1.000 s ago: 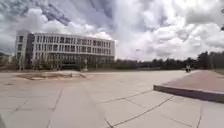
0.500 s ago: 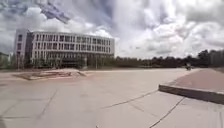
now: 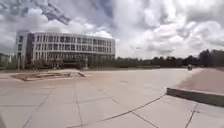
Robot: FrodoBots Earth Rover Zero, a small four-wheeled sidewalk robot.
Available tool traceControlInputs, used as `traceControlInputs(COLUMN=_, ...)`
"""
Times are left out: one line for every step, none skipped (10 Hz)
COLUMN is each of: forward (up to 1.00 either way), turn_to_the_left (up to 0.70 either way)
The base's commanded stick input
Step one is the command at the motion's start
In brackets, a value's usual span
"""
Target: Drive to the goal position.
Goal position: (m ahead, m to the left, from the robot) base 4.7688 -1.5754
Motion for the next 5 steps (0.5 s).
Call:
traceControlInputs(forward=0.70, turn_to_the_left=0.00)
traceControlInputs(forward=0.70, turn_to_the_left=0.04)
traceControlInputs(forward=0.70, turn_to_the_left=0.06)
traceControlInputs(forward=0.70, turn_to_the_left=0.05)
traceControlInputs(forward=0.70, turn_to_the_left=0.00)
